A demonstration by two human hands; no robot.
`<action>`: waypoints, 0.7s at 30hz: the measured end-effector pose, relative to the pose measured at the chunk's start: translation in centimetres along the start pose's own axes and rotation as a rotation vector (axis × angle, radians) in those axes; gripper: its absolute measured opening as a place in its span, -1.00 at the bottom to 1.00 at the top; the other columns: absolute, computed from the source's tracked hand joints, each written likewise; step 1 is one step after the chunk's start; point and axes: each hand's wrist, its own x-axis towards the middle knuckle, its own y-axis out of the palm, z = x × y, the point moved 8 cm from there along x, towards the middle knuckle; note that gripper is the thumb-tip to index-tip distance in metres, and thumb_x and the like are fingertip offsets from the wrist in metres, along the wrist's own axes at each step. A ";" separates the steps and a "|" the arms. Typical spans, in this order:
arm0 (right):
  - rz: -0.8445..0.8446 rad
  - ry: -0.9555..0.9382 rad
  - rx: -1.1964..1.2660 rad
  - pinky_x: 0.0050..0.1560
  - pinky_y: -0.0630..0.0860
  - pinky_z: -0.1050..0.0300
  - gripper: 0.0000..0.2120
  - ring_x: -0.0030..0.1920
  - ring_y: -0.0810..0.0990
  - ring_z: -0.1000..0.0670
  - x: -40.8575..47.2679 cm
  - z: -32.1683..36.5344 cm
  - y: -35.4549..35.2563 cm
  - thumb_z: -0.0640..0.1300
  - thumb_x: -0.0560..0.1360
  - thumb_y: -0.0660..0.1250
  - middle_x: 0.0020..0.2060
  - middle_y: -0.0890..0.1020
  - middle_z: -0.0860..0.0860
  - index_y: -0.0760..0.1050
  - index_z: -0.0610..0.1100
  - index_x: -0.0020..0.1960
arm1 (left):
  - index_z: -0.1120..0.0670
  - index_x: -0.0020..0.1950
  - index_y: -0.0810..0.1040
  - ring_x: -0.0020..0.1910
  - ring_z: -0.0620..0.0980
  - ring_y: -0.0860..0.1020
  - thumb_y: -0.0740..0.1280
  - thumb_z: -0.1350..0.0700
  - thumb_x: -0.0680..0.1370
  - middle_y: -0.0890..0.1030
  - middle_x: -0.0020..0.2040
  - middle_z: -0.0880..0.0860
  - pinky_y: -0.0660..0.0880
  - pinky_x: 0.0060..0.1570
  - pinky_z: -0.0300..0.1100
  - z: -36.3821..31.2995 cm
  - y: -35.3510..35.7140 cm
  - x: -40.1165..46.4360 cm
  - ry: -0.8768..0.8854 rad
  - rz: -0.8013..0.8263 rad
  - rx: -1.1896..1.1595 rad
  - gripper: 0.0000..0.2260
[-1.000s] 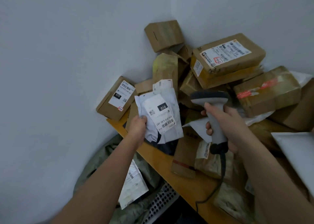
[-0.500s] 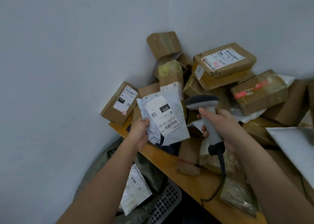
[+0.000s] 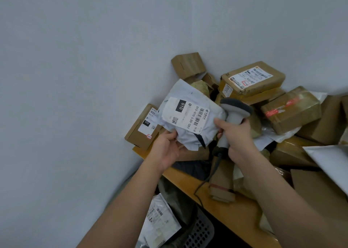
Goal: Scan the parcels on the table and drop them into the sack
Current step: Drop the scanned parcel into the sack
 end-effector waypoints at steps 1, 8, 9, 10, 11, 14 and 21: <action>-0.004 -0.057 -0.028 -0.27 0.52 0.16 -0.42 -0.22 0.55 0.05 0.0 0.9 0.0 -0.28 0.41 0.51 0.03 0.58 -0.03 0.32 -0.11 0.33 | 0.08 0.33 0.45 0.14 0.14 0.57 0.17 0.26 0.62 0.61 0.21 0.13 0.53 0.10 0.06 -0.4 -0.3 -0.2 0.001 -0.040 0.154 -0.70; 0.397 -0.534 -0.870 0.12 0.38 0.15 -0.31 0.16 0.45 0.08 -2.5 7.4 3.8 -0.22 0.41 0.51 0.12 0.47 0.12 0.25 -0.04 0.43 | -0.13 0.56 0.00 0.49 -0.10 0.16 0.55 0.04 0.37 0.12 0.54 -0.15 0.23 0.46 0.01 -7.2 -1.5 -0.9 0.445 -0.118 1.170 -0.05; 0.483 -0.553 -0.951 0.10 0.38 0.17 -0.31 0.15 0.47 0.07 -2.9 7.2 4.5 -0.21 0.40 0.52 0.12 0.49 0.12 0.26 -0.03 0.42 | -0.16 0.56 0.03 0.48 -0.16 0.14 0.58 0.01 0.35 0.12 0.52 -0.20 0.19 0.46 -0.06 -7.1 -0.6 -1.0 0.449 -0.019 1.261 -0.04; 0.551 -0.565 -1.017 0.07 0.40 0.20 -0.31 0.14 0.49 0.07 -3.2 6.9 5.1 -0.19 0.40 0.52 0.12 0.52 0.11 0.26 -0.01 0.41 | -0.19 0.55 0.09 0.47 -0.18 0.14 0.58 -0.01 0.34 0.15 0.52 -0.21 0.17 0.46 -0.08 -6.8 0.2 -1.0 0.449 0.082 1.339 -0.07; 0.594 -0.581 -1.069 0.00 0.42 0.24 -0.33 0.13 0.51 0.06 -3.4 6.6 5.6 -0.18 0.40 0.52 0.11 0.54 0.10 0.27 0.00 0.40 | -0.21 0.52 0.19 0.47 -0.17 0.18 0.58 -0.04 0.34 0.19 0.52 -0.20 0.19 0.46 -0.07 -6.3 0.9 -0.9 0.439 0.168 1.421 -0.14; 0.597 -0.630 -1.106 -0.12 0.42 0.26 -0.39 0.07 0.55 0.03 -3.6 6.6 6.5 -0.17 0.39 0.52 0.04 0.56 0.07 0.30 -0.02 0.34 | -0.12 0.37 0.45 0.34 -0.11 0.43 0.53 0.03 0.42 0.45 0.37 -0.15 0.42 0.33 -0.10 -4.7 1.2 -0.8 0.258 0.265 1.451 -0.45; 0.398 -0.486 -0.914 -0.11 0.50 0.17 -0.58 -0.04 0.57 0.04 -1.7 7.5 6.0 -0.03 0.44 0.47 -0.03 0.57 0.02 0.40 -0.10 0.20 | -0.05 0.04 0.61 0.05 -0.04 0.64 0.37 0.10 0.57 0.69 0.03 -0.05 0.53 0.19 0.02 -5.7 -2.2 -0.2 0.211 0.002 1.256 -0.92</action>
